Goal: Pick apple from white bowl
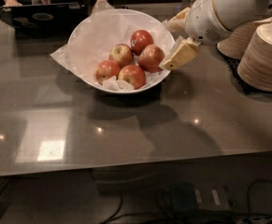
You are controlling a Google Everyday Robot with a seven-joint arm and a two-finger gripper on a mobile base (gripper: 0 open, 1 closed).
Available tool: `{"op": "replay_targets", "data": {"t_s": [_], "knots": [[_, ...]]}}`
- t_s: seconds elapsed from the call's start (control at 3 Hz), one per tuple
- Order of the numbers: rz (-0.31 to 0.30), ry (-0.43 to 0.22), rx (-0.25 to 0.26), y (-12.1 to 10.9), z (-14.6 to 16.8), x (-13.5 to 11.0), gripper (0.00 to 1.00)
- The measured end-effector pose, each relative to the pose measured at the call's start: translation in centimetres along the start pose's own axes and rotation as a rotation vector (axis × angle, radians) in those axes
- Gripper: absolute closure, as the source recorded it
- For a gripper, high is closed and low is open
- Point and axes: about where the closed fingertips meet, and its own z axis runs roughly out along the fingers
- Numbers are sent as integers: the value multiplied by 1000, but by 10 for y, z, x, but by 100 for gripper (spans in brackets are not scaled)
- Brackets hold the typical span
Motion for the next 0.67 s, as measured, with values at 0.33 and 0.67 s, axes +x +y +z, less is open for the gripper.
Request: {"op": "replay_targets", "data": {"t_s": [0.33, 0.67], "knots": [[-5, -17, -13, -3, 9, -2, 35], [-2, -26, -29, -5, 19, -2, 34]]}}
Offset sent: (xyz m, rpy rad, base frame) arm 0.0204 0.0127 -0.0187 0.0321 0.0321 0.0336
